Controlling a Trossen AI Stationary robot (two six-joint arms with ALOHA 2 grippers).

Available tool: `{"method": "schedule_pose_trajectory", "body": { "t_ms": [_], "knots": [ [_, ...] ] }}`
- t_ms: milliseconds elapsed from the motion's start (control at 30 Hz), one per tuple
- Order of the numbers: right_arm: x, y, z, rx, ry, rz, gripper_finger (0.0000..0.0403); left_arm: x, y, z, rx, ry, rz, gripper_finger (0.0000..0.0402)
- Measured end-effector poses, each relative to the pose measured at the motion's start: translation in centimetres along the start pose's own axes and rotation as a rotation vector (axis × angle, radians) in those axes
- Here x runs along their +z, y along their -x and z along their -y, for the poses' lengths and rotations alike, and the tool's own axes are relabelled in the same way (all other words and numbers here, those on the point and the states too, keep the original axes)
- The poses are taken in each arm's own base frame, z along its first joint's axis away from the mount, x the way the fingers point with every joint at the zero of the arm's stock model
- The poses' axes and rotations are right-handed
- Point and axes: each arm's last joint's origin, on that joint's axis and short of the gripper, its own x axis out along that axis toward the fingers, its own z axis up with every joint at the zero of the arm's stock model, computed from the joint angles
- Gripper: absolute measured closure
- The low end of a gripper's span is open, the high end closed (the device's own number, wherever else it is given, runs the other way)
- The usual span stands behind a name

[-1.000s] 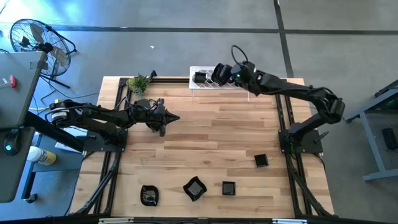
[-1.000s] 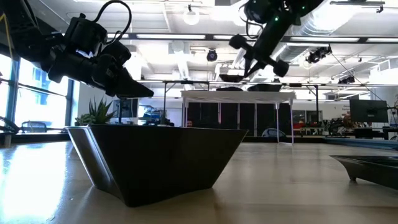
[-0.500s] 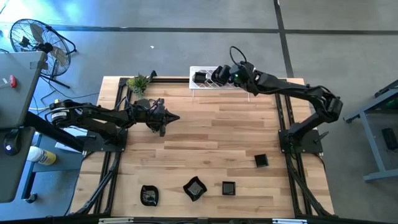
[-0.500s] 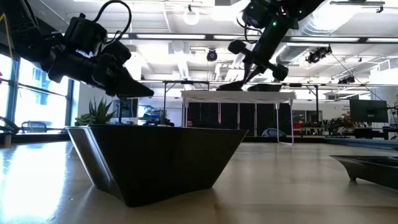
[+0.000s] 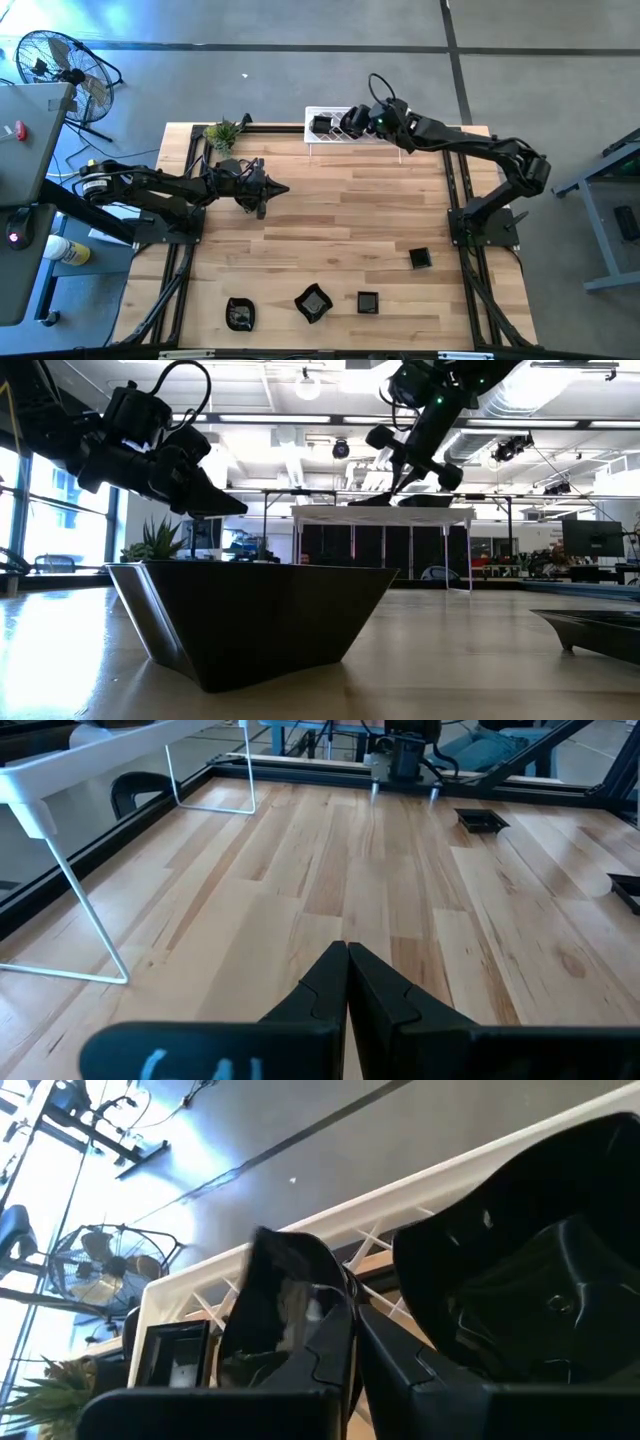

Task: Pick & Place Mini shaped plates
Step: Stack the leaf shaped plate on top of the stacked leaf shaped plates on the shelf, then stack the square plate on top of the stacked square plates on the shelf

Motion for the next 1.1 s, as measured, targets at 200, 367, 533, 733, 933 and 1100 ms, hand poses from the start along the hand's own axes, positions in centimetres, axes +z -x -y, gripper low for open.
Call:
{"method": "schedule_pose_trajectory", "body": {
  "t_ms": [200, 367, 533, 733, 933, 1100],
  "knots": [
    [0.0, 0.0, -0.1, 0.014, 0.037, -0.004, 0.0321, 0.0, 0.0, 0.0, 0.0, 0.0, -0.001, 0.0396],
    [0.1, 0.0, -0.5, 0.055, 0.105, -0.003, 0.0306, 0.0, 0.0, 0.0, 0.0, 0.001, -0.002, 0.0396],
    [-0.2, 0.8, -1.5, 0.11, 0.302, -0.022, 0.0371, 0.0, 0.0, 0.0, 0.0, 0.001, -0.003, 0.0396],
    [-2.7, 4.4, -3.4, 0.276, 0.687, -0.114, 0.0386, 0.3, 0.0, 0.1, -0.05, -0.008, 0.035, 0.0396],
    [-9.7, 7.7, -1.9, 0.366, 0.879, -0.197, 0.0399, 0.3, 0.0, 0.2, -0.061, -0.007, 0.035, 0.0396],
    [-15.5, 10.3, 0.5, 0.451, 0.928, -0.3, 0.04, 0.4, 0.0, 0.2, -0.06, -0.009, 0.038, 0.0396]
  ]
}}
